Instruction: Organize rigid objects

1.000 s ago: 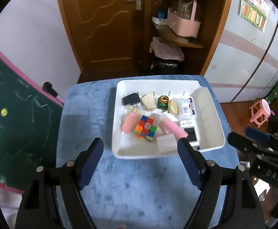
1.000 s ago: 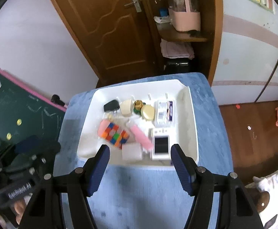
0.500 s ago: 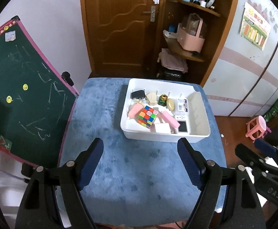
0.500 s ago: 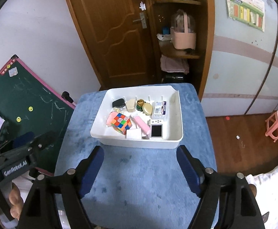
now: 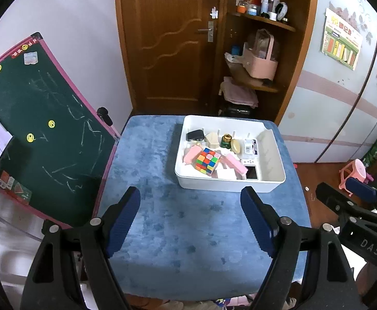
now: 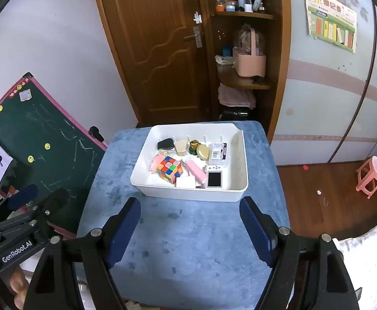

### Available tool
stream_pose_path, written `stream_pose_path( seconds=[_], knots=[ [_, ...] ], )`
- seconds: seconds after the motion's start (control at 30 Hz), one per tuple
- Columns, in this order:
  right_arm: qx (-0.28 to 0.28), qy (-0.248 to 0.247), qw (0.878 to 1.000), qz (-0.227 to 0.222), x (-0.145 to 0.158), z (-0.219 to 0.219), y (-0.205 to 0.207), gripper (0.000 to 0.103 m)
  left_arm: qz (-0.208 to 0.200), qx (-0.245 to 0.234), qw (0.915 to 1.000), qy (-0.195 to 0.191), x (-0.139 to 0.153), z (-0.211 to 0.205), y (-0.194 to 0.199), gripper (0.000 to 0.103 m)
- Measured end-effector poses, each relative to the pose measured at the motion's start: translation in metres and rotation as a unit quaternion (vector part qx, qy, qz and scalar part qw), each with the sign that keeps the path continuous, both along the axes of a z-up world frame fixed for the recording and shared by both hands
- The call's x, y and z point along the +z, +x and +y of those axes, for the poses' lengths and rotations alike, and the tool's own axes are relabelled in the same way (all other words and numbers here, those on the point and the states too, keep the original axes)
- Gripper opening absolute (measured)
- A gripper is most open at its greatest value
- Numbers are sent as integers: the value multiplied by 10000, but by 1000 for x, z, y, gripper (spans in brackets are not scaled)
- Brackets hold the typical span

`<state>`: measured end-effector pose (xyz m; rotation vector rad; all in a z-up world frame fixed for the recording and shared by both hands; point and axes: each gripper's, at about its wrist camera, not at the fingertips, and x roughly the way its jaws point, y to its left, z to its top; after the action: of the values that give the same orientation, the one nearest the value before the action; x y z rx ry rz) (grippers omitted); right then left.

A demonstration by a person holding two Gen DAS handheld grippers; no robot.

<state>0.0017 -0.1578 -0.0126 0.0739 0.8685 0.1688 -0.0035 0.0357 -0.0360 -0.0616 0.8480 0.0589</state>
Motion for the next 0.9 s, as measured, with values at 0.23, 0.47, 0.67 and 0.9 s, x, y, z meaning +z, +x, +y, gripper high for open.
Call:
stream_pose_path(
  seconds=[0.23, 0.47, 0.67, 0.9],
  knots=[
    [17, -47, 10000, -64, 3, 6, -4, 80, 23, 56, 10000, 15, -2, 3, -1, 82],
    [-17, -67, 10000, -31, 5, 8, -4, 80, 109, 68, 9999, -23, -6, 7, -2, 82],
    [-10, -94, 10000, 27, 5, 10, -3, 80, 180, 75, 9998, -39, -9, 9, -2, 82],
    [-9, -101, 9999, 26, 5, 10, -2, 80, 245, 94, 9996, -73, -11, 10, -1, 82]
  ],
)
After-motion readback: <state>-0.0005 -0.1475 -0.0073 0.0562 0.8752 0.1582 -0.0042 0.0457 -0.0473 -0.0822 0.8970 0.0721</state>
